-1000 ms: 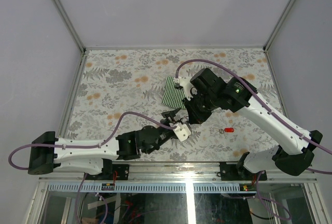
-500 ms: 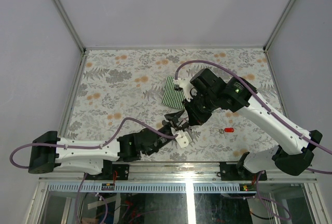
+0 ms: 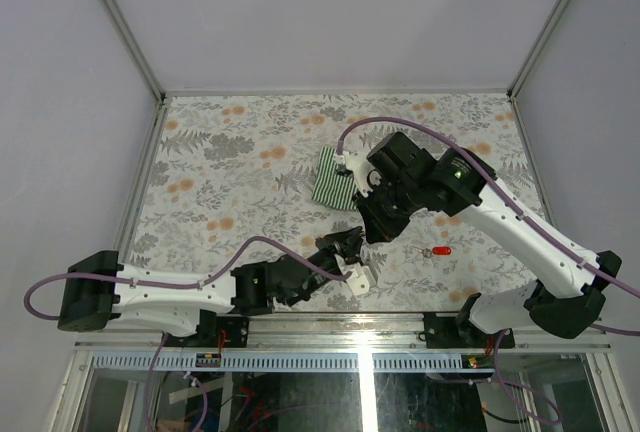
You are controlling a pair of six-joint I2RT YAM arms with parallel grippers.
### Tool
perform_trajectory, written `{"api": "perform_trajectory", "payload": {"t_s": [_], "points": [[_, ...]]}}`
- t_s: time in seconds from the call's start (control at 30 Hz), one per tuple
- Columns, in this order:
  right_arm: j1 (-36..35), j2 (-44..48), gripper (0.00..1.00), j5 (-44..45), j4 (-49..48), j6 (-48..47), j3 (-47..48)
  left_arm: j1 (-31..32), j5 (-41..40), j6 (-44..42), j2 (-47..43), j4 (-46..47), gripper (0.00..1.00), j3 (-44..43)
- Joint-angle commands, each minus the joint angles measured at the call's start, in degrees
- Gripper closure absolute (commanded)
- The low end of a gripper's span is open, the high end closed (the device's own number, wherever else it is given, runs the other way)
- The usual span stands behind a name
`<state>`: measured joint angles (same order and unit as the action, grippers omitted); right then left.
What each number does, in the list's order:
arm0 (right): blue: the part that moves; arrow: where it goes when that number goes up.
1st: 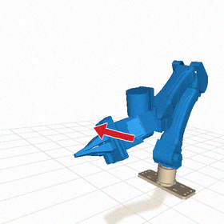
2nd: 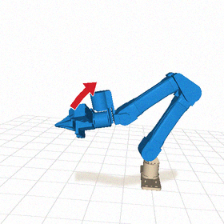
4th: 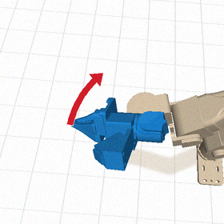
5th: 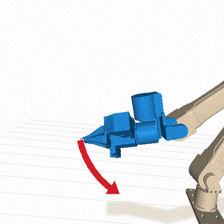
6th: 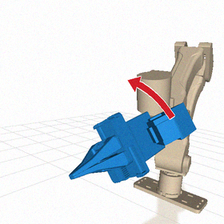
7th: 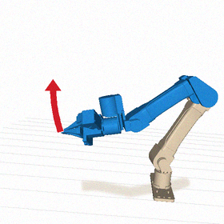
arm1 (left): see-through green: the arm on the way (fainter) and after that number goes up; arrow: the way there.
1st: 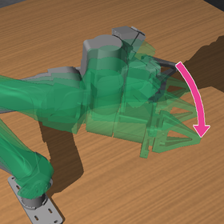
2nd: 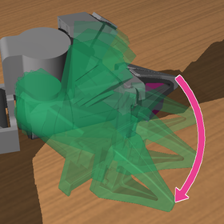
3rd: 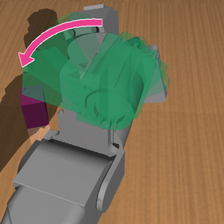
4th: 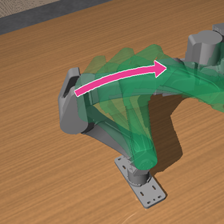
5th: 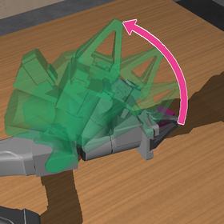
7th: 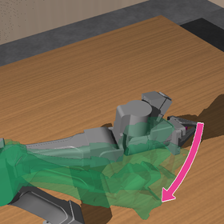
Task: Put the keys on the keyring
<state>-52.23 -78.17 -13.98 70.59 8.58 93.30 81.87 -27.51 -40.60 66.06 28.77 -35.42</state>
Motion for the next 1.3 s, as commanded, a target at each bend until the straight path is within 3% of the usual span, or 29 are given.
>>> {"api": "perform_trajectory", "payload": {"t_s": [0.0, 0.13, 0.33, 0.5, 0.73, 0.97, 1.27], "points": [[-0.1, 0.4, 1.0, 0.6, -1.3, 0.3, 3.2, 0.7, -1.5, -0.1, -0.1, 4.5, 0.91, -0.5], [-0.1, 1.4, 0.97, 1.1, -2.9, 0.8, 3.1, 0.8, -1.7, 0.8, -0.2, 3.1, 0.99, -1.2], [-0.1, 5.2, 0.71, 5.6, -7.4, 1.8, 2.5, 0.8, -2.1, 4.1, -1.2, 1.5, 1.0, -1.7], [-0.1, 11.9, 0.57, 9.5, -16.4, 2.6, -2.3, 0.8, -3.1, 9.7, -3.8, -0.3, 1.0, -2.3], [-0.1, 21.5, 0.52, 11.0, -28.5, 6.3, -11.8, 0.6, -6.7, 20.4, -6.3, -6.2, 1.0, -6.1], [-0.1, 22.6, 0.49, 6.0, -33.2, 10.0, -16.1, 0.6, -10.2, 25.7, -4.5, -13.2, 1.0, -10.9], [-0.1, 21.3, 0.58, 6.3, -33.2, 10.9, -16.7, 0.6, -9.6, 26.1, -4.3, -13.8, 1.0, -12.2]]}}
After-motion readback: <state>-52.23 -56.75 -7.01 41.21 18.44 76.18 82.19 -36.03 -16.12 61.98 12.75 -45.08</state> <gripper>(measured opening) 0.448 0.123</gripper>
